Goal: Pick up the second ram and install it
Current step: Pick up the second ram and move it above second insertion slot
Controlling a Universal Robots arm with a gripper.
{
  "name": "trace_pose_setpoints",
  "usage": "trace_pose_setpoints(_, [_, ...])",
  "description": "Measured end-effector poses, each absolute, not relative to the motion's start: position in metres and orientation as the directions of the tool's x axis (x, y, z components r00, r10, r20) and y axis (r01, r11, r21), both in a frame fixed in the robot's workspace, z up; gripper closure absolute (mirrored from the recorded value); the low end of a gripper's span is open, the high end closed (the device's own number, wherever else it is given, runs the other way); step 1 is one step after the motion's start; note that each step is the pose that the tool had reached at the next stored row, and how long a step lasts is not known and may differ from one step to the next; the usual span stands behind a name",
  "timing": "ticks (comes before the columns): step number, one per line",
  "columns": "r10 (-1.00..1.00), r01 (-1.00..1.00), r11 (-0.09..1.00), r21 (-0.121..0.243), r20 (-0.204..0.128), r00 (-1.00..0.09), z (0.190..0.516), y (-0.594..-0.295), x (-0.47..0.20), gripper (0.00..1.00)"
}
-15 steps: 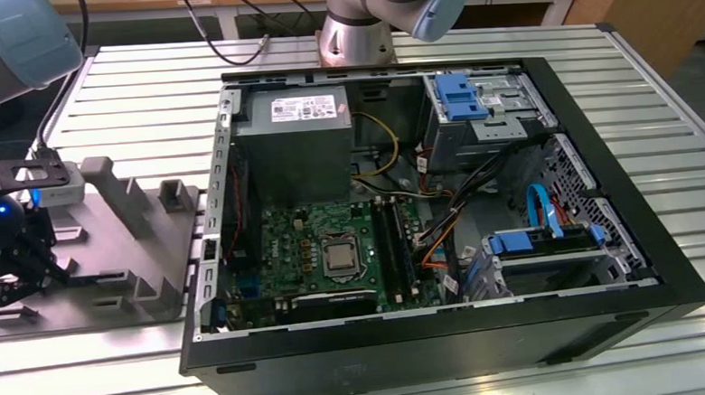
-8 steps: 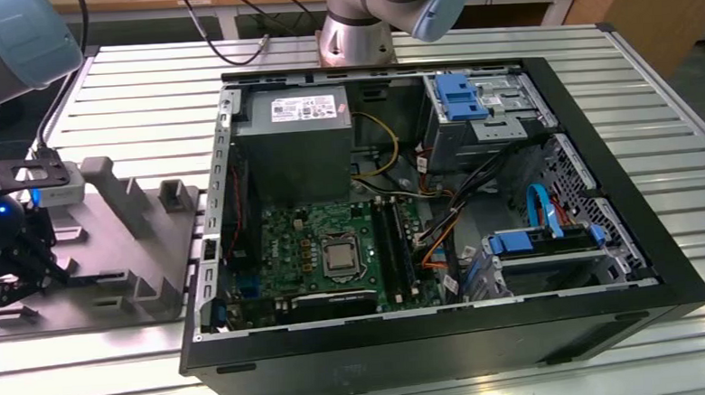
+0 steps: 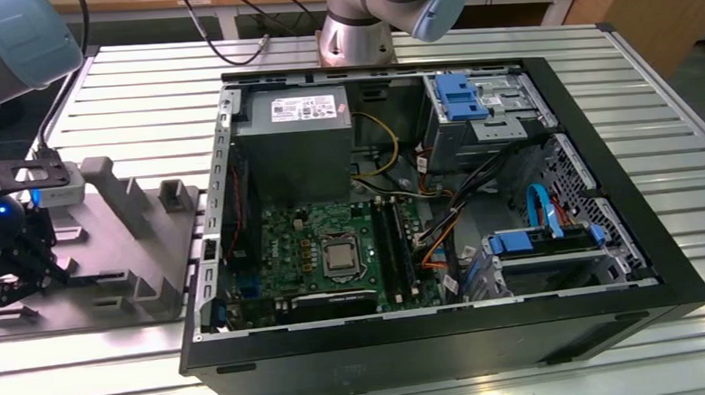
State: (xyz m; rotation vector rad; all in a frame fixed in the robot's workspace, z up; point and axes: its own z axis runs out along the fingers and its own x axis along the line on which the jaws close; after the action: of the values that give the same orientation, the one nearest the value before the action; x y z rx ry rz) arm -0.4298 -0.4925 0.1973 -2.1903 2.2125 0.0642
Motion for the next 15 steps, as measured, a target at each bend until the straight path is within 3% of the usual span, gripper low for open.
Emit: trace_pose_setpoints(15, [-0.999, -1.000, 0.010, 0.010, -0.049, -0.011, 0.2029, -0.4925, -0.4298, 0.88])
